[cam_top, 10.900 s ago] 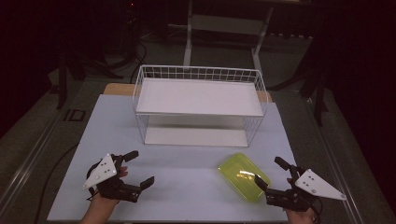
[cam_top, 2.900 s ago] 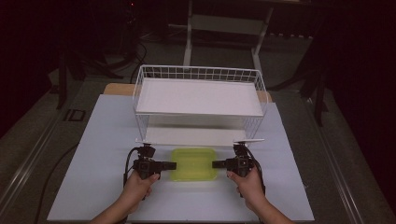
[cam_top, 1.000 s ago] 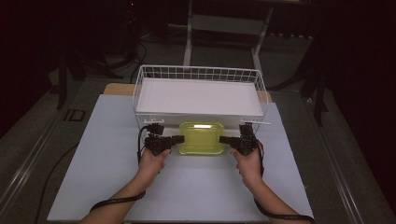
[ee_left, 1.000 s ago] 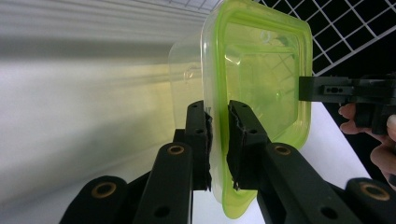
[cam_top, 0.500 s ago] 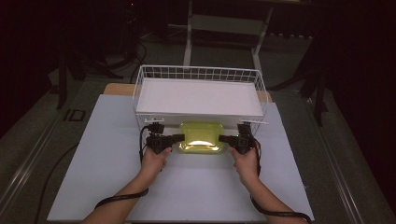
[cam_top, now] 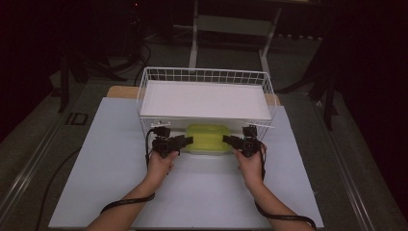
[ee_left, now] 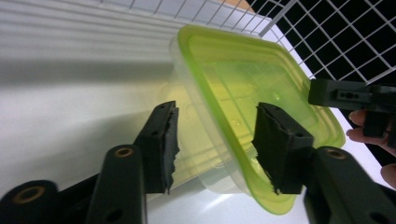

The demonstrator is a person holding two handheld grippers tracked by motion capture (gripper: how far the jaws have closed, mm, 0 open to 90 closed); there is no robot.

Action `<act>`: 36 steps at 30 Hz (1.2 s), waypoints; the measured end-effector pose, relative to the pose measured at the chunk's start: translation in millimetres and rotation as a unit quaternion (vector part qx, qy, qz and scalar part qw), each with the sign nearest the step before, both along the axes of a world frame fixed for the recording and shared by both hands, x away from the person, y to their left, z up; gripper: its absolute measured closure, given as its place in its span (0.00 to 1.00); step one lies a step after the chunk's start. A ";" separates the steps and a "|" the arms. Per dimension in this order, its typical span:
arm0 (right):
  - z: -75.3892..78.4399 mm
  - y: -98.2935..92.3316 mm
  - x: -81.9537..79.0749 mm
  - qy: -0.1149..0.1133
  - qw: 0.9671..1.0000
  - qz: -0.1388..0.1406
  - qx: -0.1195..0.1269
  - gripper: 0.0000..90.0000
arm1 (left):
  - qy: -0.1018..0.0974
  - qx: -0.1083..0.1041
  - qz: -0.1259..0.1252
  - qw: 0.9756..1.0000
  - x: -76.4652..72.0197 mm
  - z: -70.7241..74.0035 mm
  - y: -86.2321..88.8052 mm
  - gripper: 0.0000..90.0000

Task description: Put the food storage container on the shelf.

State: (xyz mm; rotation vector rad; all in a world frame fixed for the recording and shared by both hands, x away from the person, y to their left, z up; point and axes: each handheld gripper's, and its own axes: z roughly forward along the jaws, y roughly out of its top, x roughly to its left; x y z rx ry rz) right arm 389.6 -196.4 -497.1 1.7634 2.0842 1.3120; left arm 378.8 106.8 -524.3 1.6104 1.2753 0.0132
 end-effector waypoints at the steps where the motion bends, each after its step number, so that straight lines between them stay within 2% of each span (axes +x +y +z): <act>1: 0.0 0.0 0.0 0.000 1.000 0.000 0.000 0.61 | 0.000 0.000 0.000 1.000 0.0 0.0 0.0 0.54; 4: 0.5 -1.1 -4.5 -0.020 1.000 0.001 -0.010 0.56 | -0.006 -0.007 0.004 1.000 -5.5 1.4 2.7 0.53; 7: 2.3 -3.3 -8.3 -0.030 0.999 0.001 -0.013 0.55 | -0.010 -0.005 0.004 1.000 -10.0 2.7 4.6 0.52; 9: 5.1 -6.2 -13.4 -0.027 1.000 0.003 0.000 0.54 | -0.017 0.003 -0.001 1.000 -15.6 5.9 6.7 0.52; 10: 5.8 -7.3 -15.5 -0.034 0.999 0.008 -0.003 0.54 | -0.018 0.004 0.000 1.000 -18.5 7.4 7.9 0.52; 13: 8.6 -9.2 -24.6 -0.035 0.999 0.015 0.003 0.54 | -0.021 0.011 -0.005 1.000 -27.4 11.8 10.7 0.52; 20: 13.7 -6.5 -46.4 -0.056 0.998 0.039 -0.013 0.54 | -0.041 0.032 -0.017 0.999 -46.0 20.9 17.2 0.51; 21: 14.3 -5.6 -48.9 -0.056 0.997 0.043 -0.014 0.54 | -0.046 0.040 -0.019 0.998 -53.7 22.7 18.9 0.51; 24: 16.7 0.4 -60.3 -0.055 0.997 0.057 -0.012 0.57 | -0.059 0.051 -0.020 0.997 -65.2 24.5 21.1 0.51; 27: 16.0 6.2 -66.0 -0.051 0.996 0.066 -0.014 0.60 | -0.085 0.060 -0.027 0.994 -77.6 26.6 24.6 0.51; 30: 12.6 14.3 -71.1 -0.048 0.996 0.070 -0.032 0.67 | -0.091 0.052 -0.025 0.994 -84.4 27.4 29.2 0.45; 31: 11.4 15.9 -71.8 -0.045 0.996 0.071 -0.034 0.67 | -0.095 0.038 -0.038 0.994 -86.6 26.2 33.2 0.42; 32: 9.2 18.6 -72.4 -0.040 0.996 0.074 -0.034 0.70 | -0.101 0.032 -0.044 0.993 -88.4 25.4 36.0 0.35; 33: 7.3 20.7 -72.7 -0.036 0.996 0.074 -0.037 0.78 | -0.106 0.030 -0.045 0.993 -90.0 24.9 37.5 0.30; 35: 3.7 25.8 -73.6 -0.031 0.996 0.078 -0.043 0.83 | -0.115 0.029 -0.058 0.991 -92.8 23.3 41.6 0.28; 36: 1.6 28.7 -74.2 -0.028 0.995 0.081 -0.045 0.88 | -0.116 0.028 -0.062 0.991 -92.9 22.8 42.0 0.24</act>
